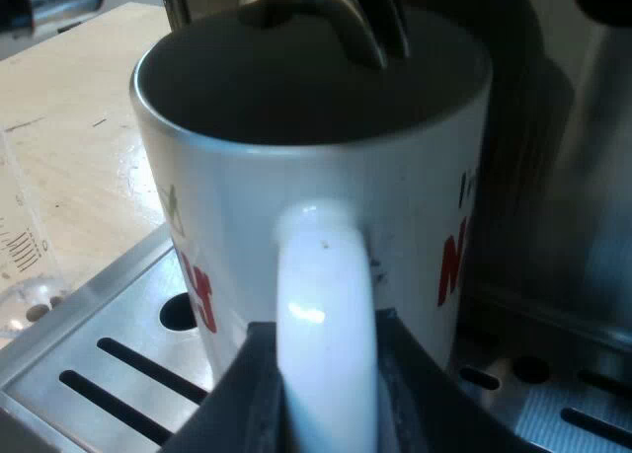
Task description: Remove mug from coffee machine
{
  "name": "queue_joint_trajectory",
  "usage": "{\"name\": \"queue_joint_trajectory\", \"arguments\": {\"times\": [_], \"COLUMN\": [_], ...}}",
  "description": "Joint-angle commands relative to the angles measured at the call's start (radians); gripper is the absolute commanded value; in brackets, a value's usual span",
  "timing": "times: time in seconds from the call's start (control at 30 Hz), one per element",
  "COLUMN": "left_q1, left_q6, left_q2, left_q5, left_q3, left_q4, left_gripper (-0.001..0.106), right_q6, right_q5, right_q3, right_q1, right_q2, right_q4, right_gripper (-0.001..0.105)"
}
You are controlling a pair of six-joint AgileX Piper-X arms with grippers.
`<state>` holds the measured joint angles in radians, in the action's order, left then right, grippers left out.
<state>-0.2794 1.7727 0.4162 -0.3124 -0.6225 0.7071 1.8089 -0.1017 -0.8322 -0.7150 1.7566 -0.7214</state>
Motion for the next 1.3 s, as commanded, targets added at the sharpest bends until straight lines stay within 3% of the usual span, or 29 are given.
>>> {"name": "queue_joint_trajectory", "arguments": {"times": [0.03,0.33,0.87,1.3], "left_q1": [-0.005,-0.005,-0.005,-0.005], "left_q6": [0.007,0.007,0.007,0.007], "left_q2": [-0.001,-0.001,-0.001,-0.001], "left_q5": [-0.007,-0.007,-0.012,-0.043], "left_q3": [-0.002,-0.002,-0.002,-0.002], "left_q4": [-0.003,-0.003,-0.003,-0.003], "left_gripper": [0.077,0.077,0.077,0.077], "right_q6": [0.004,0.004,0.004,0.004], "right_q5": [0.0,0.0,-0.133,-0.149], "right_q3": [-0.006,-0.006,0.14,0.213], "right_q1": [0.001,0.001,-0.059,-0.059], "right_q2": [-0.023,-0.056,-0.218,-0.39], "right_q4": [-0.003,0.01,0.025,0.114], "right_gripper": [0.004,0.004,0.004,0.004]}}
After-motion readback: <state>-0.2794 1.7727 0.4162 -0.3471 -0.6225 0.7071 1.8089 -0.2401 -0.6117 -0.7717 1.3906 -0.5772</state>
